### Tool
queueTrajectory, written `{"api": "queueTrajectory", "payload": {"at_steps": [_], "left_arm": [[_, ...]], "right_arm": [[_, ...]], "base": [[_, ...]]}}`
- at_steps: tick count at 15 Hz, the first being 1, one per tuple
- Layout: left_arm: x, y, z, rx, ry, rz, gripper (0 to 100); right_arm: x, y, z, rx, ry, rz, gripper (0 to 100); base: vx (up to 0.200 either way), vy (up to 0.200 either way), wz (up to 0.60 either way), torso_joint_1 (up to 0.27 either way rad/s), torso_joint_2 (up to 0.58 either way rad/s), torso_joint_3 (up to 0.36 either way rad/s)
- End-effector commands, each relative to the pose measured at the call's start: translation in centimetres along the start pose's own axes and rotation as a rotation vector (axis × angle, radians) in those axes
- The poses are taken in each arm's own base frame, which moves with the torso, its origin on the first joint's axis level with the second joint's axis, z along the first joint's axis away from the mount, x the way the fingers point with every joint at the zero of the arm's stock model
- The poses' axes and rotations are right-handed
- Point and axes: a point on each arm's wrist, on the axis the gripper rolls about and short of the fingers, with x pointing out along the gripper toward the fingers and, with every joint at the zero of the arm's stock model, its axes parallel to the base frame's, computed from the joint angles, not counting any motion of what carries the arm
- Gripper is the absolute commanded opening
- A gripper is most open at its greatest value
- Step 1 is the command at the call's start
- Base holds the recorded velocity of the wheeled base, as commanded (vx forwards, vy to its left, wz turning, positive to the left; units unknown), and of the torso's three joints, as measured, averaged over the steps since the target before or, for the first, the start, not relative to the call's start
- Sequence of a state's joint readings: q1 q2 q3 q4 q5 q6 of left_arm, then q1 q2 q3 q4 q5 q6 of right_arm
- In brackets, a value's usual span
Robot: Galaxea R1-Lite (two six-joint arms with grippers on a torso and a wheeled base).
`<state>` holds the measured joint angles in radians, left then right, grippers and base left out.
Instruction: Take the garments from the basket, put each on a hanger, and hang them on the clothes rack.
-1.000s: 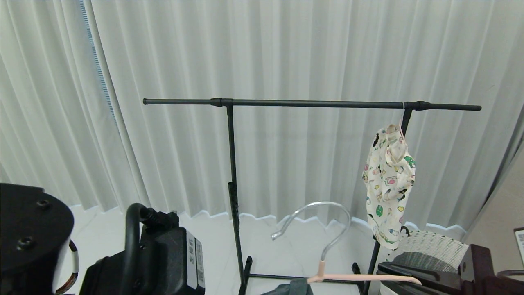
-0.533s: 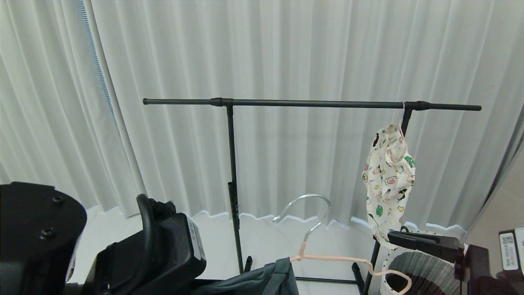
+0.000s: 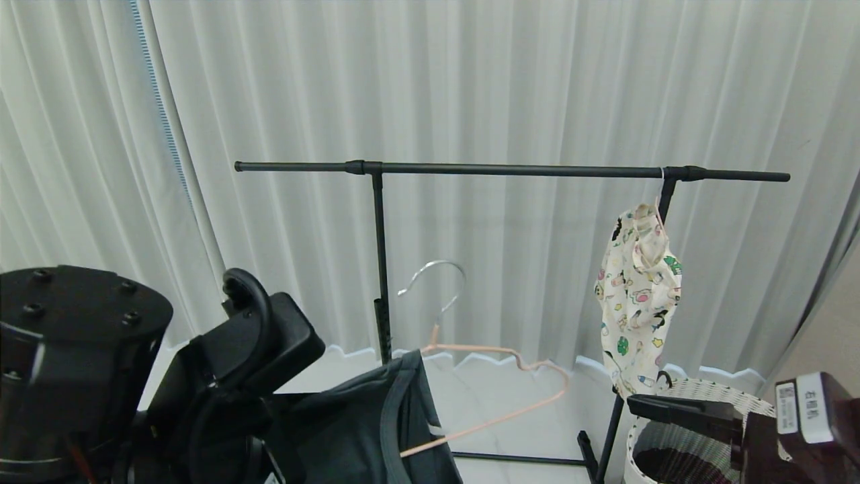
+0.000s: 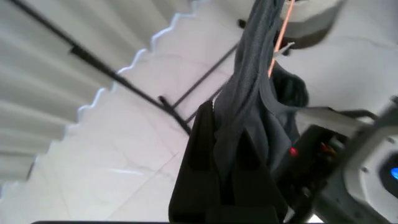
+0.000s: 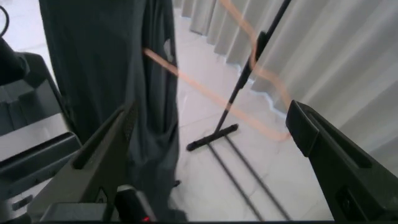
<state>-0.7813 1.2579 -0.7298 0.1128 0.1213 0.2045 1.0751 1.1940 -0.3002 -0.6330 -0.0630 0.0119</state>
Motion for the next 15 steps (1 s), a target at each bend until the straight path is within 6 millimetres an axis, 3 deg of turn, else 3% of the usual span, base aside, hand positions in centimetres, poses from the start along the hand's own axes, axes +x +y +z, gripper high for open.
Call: {"api": "queueTrajectory", "payload": {"at_steps": [1,4,8,10,15], "left_arm": [[-0.4,0.8,1.1,-0.041,-0.035,0.048,0],[-1.6,1.5,3.8,-0.133,-0.140,0.065,0],[-2.3,1.9,5.3,-0.184,-0.199,0.068,0],[-2.4,2.1,6.3,-0.252,-0.228,0.065,0],[-3.0,2.0,6.7,-0.252,-0.255,0.050,0]], "right_arm": [[2.0,-0.1,-0.8,0.069,0.084,-0.017,100],[6.1,-0.6,-0.4,0.171,0.148,-0.059,100],[12.7,-1.3,0.7,0.291,0.151,-0.172,100],[14.0,-1.4,1.0,0.302,0.140,-0.202,100],[15.0,-1.8,0.0,0.301,0.171,-0.262,100]], "base": [[0.000,0.000,0.00,0.000,0.00,0.000],[0.000,0.000,0.00,0.000,0.00,0.000],[0.000,0.000,0.00,0.000,0.00,0.000],[0.000,0.000,0.00,0.000,0.00,0.000],[0.000,0.000,0.00,0.000,0.00,0.000]]}}
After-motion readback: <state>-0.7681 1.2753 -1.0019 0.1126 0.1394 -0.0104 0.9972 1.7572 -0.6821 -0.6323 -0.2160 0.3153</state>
